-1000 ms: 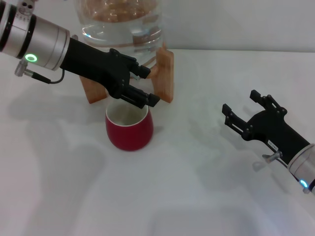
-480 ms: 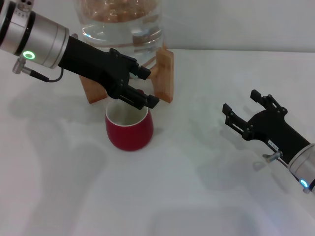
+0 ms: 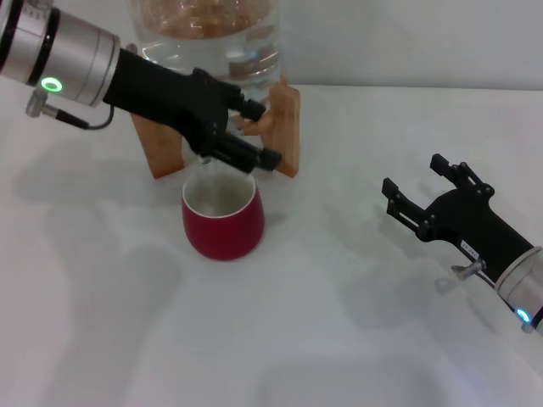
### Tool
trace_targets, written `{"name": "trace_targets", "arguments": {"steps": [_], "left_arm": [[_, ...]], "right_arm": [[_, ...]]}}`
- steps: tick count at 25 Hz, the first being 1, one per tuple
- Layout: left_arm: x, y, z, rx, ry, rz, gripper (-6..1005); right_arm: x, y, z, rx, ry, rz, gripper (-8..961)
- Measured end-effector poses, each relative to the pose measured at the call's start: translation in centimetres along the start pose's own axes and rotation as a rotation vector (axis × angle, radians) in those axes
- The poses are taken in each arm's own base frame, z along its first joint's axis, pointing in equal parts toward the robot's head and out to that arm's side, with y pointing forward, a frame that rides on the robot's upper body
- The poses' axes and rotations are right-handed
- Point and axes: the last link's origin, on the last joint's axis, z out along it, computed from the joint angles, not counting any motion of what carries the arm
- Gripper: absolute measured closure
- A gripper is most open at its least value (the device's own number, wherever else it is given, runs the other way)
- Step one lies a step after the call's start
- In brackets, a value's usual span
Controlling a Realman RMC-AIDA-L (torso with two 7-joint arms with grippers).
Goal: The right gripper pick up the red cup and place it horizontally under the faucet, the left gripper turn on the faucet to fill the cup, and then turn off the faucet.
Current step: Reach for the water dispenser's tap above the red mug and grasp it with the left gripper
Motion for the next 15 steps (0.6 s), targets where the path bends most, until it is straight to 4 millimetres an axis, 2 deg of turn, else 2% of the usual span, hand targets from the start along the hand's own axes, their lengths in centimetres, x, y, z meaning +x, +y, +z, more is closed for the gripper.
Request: {"name": "trace_targets", "arguments": {"steps": [7, 15], "left_arm": [[0.9, -0.3, -0.2, 0.038, 0.067, 0.029, 113], [0.0, 0.7, -0.9, 0.032, 0.083, -0.004, 113]], "right_arm": [[-0.1, 0.0, 0.1, 0.0, -0.003, 0.0, 121], [-0.2, -0.3, 0.2, 0.007, -0.004, -0.005, 121]]}}
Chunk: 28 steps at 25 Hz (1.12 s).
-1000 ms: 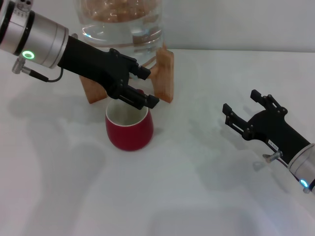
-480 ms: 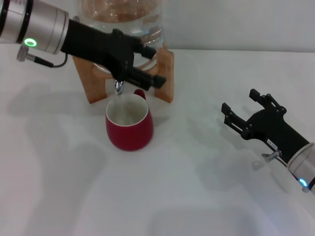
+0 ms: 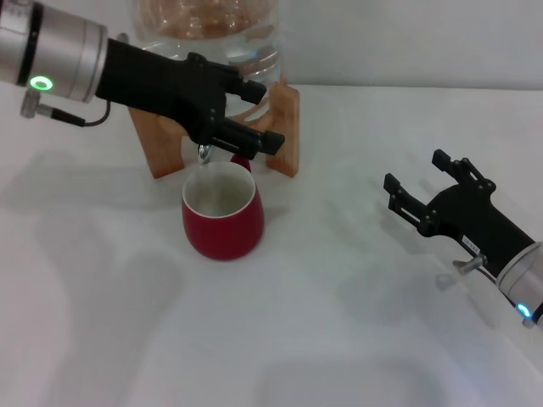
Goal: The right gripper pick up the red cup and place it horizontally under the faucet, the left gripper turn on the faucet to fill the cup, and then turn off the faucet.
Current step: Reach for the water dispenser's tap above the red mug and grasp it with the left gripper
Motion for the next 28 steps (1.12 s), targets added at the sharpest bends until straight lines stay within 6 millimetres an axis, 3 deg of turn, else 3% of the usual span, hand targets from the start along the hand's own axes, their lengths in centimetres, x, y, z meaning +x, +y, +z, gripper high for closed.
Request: {"name": "trace_targets", "arguments": {"steps": [11, 28], "left_arm": [[-2.7, 1.0, -2.3, 0.037, 0.061, -0.057, 113], [-4.1, 1.5, -2.8, 0.043, 0.058, -0.091, 113]], "right_arm": [[-0.1, 0.0, 0.3, -0.003, 0.004, -0.005, 121], [-0.1, 0.0, 0.4, -0.005, 0.004, -0.005, 121]]}}
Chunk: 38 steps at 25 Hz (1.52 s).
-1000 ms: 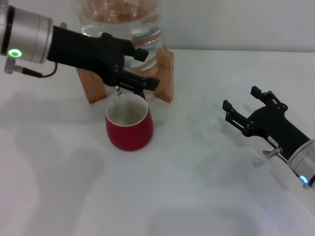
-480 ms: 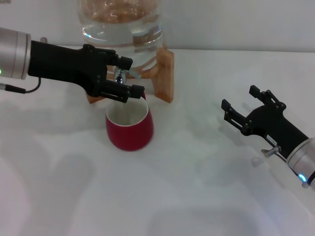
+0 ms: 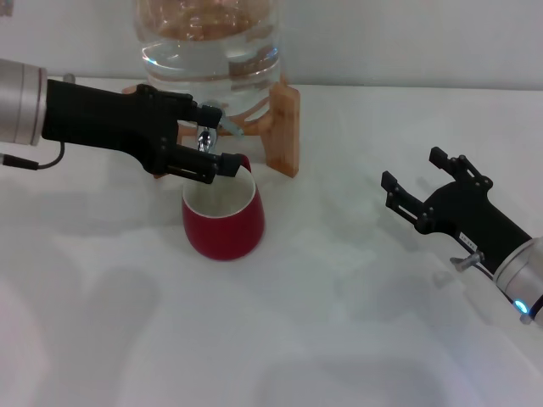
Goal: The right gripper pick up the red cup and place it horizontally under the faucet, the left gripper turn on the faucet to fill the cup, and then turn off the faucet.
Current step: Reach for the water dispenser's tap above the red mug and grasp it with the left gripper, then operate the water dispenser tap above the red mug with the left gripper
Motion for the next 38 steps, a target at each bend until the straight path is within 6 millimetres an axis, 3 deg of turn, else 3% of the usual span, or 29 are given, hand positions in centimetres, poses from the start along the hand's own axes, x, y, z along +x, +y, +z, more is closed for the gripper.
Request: {"name": "trace_targets", "arguments": {"steps": [38], "left_arm": [[-0.1, -0.7, 2.1, -0.014, -0.051, -0.006, 113]], "right_arm": [[0.0, 0.2, -0.1, -0.008, -0.004, 0.001, 121]]}}
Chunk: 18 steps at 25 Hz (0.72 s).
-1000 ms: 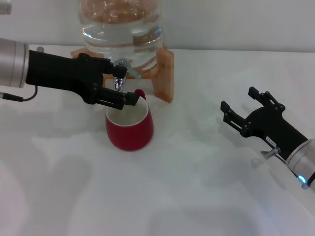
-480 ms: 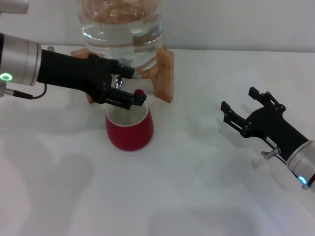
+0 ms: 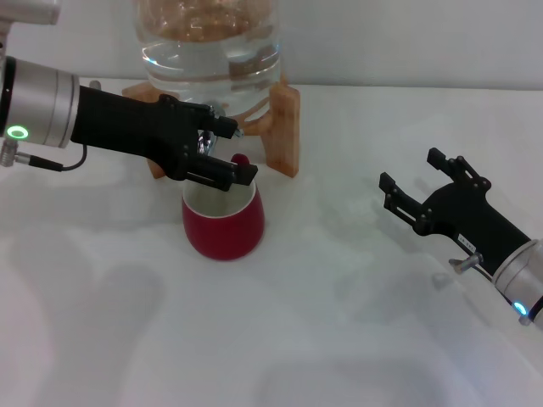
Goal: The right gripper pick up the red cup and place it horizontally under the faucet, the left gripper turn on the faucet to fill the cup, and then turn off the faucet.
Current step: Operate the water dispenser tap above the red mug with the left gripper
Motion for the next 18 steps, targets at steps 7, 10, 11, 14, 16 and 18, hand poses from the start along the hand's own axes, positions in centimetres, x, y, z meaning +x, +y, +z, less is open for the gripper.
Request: {"name": "trace_targets", "arguments": {"steps": [7, 10, 11, 14, 16, 18], "left_arm": [[-0.05, -0.1, -0.22, 0.009, -0.006, -0.002, 113], [-0.14, -0.16, -0.22, 0.012, -0.014, -0.004, 113], [-0.14, -0.19, -0.19, 0.013, -0.016, -0.004, 113], [-0.06, -0.22, -0.05, 0.011, -0.021, -0.002, 113], [0.0, -0.26, 0.05, 0.01, -0.026, 0.0, 113], [0.03, -0.29, 0.11, 0.01, -0.029, 0.001, 113]], "right_arm": [[0.01, 0.0, 0.01, 0.0, 0.001, 0.0, 120], [0.02, 0.0, -0.02, 0.0, 0.001, 0.0, 120], [0.03, -0.01, -0.03, 0.001, 0.001, 0.0, 120], [0.07, -0.02, -0.08, 0.002, 0.002, 0.001, 120], [0.07, -0.02, -0.09, 0.002, 0.002, 0.001, 120], [0.08, -0.02, -0.1, 0.002, 0.002, 0.001, 120]]}}
